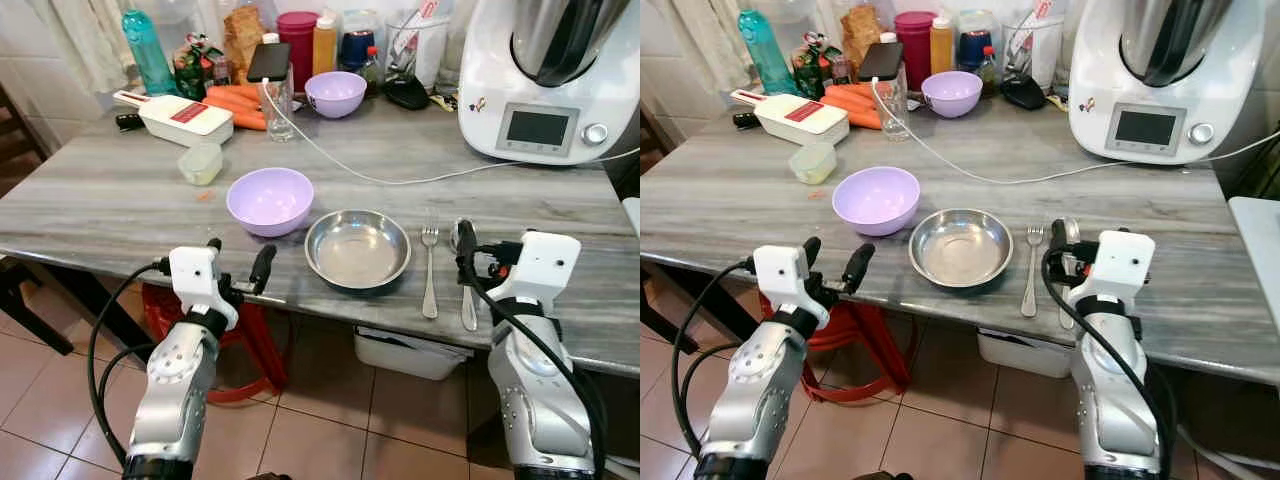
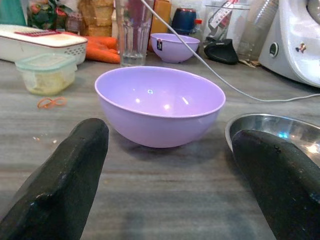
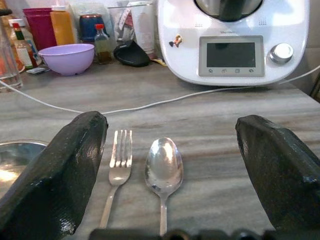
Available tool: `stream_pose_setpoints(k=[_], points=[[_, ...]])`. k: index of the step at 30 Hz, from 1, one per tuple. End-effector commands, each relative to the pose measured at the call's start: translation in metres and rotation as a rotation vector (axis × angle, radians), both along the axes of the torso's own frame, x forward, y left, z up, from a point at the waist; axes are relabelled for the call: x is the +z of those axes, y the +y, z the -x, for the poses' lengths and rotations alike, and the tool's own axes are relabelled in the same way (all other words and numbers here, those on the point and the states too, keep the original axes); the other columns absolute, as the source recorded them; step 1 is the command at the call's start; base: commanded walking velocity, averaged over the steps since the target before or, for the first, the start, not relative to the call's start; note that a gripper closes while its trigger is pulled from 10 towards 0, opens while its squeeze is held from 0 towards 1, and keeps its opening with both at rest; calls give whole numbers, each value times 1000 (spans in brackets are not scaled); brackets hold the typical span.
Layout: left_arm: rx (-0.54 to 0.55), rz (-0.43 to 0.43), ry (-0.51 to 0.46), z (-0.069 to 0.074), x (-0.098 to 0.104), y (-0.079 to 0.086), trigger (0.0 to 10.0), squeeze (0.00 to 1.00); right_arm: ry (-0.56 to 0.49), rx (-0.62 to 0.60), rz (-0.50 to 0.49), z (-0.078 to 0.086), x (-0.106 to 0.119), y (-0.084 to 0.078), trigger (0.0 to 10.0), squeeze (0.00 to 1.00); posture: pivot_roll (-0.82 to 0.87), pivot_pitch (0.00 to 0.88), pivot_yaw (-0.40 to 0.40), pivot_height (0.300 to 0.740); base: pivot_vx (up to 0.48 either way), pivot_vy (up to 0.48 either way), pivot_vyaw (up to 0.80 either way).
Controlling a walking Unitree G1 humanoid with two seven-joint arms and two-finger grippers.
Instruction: Setting the table
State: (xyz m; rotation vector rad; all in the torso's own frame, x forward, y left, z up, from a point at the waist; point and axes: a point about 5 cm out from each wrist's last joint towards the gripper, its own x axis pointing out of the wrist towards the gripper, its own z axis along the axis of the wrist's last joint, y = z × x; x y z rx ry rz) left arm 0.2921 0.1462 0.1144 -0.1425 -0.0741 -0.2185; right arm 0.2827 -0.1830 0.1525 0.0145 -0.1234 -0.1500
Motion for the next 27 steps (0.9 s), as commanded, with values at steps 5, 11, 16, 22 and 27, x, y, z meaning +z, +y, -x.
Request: stream_pose_setpoints(k=[5,11,16,22,27], points=[[21,-17,2,-6,1,-2,10000,0,-34,-3,15,-1,8,0,10000,0,-98,23,87,740,0,0,-740],[30,-16,0,-9,1,-5,10000,0,-51,30,15,-9,13,8,10000,0,-98,26,90,740,-176,0,-336],[27,-27,0,-10,1,-4,10000,0,-56,18,13,-9,13,8,10000,0,-96,31,93,740,-312,0,0],[21,-31,-1,-10,0,-6,10000,0,-51,9,14,-9,10,6,10000,0,-97,34,96,740,-321,0,0],[15,-35,-9,-10,1,-7,10000,0,-52,13,13,-10,10,7,10000,0,-97,37,96,740,-300,0,0]])
